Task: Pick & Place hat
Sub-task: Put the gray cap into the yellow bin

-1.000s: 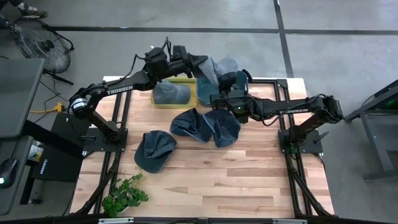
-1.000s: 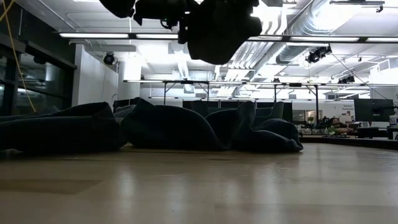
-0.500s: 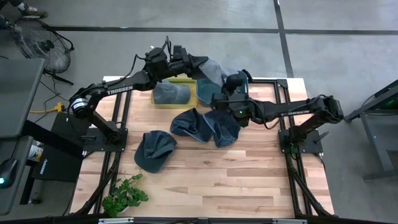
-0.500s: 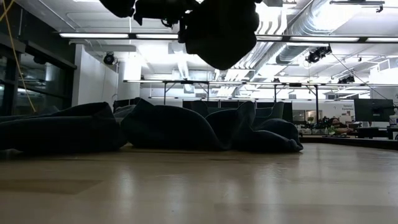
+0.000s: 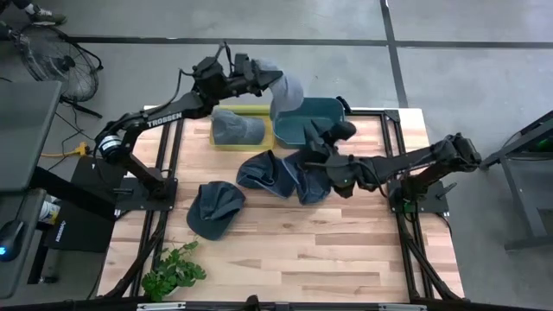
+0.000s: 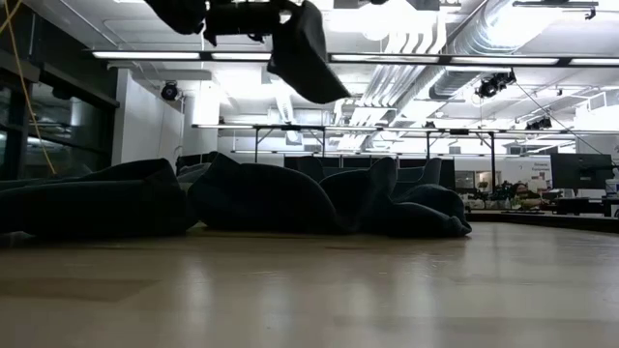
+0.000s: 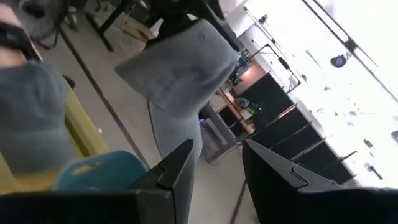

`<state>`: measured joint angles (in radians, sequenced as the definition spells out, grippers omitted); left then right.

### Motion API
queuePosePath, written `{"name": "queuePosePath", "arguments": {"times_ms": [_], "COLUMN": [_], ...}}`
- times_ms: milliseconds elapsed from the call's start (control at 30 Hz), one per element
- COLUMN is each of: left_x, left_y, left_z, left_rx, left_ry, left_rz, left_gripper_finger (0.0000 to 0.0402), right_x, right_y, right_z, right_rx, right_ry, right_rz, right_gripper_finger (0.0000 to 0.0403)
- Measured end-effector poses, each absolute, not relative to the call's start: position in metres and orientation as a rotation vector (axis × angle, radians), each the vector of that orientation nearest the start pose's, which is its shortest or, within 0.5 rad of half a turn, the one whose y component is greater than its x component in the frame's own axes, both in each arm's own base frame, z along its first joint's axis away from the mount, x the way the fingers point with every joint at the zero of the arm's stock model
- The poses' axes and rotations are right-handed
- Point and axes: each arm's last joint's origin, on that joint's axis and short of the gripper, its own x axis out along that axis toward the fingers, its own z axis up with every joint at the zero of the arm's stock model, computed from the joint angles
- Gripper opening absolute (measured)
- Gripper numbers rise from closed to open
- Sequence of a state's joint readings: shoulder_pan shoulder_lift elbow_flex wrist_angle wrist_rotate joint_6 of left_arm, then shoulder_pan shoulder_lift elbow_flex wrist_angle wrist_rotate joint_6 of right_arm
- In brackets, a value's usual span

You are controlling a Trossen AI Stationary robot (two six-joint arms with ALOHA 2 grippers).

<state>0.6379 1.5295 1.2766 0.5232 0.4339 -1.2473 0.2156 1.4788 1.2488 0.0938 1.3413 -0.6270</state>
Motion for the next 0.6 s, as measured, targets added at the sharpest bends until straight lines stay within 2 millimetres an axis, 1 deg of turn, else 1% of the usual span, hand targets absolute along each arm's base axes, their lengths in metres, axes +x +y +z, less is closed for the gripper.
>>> {"name": "queuePosePath", "arguments": {"times_ms": [200, 300, 467, 600], "left_x": [0.267, 0.255, 0.237, 0.229], "left_y": [0.222, 0.233, 0.247, 0.255], "left_z": [0.388, 0.387, 0.384, 0.374], "left_rx": [-1.032, -0.999, -0.94, -0.931], "left_ry": [-0.158, -0.1, -0.04, 0.035], "left_rz": [-0.132, -0.18, -0.211, -0.198], "left_gripper_finger": [0.002, 0.002, 0.002, 0.002], "right_x": [0.316, 0.315, 0.312, 0.31], "right_y": [0.06, 0.067, 0.074, 0.076], "right_z": [0.358, 0.358, 0.358, 0.358], "right_rx": [-0.557, -0.53, -0.451, -0.385], "right_ry": [0.375, 0.351, 0.302, 0.264], "right_rz": [-1.055, -1.041, -1.059, -1.1], "right_gripper_finger": [0.0129, 0.0129, 0.0129, 0.0129]}}
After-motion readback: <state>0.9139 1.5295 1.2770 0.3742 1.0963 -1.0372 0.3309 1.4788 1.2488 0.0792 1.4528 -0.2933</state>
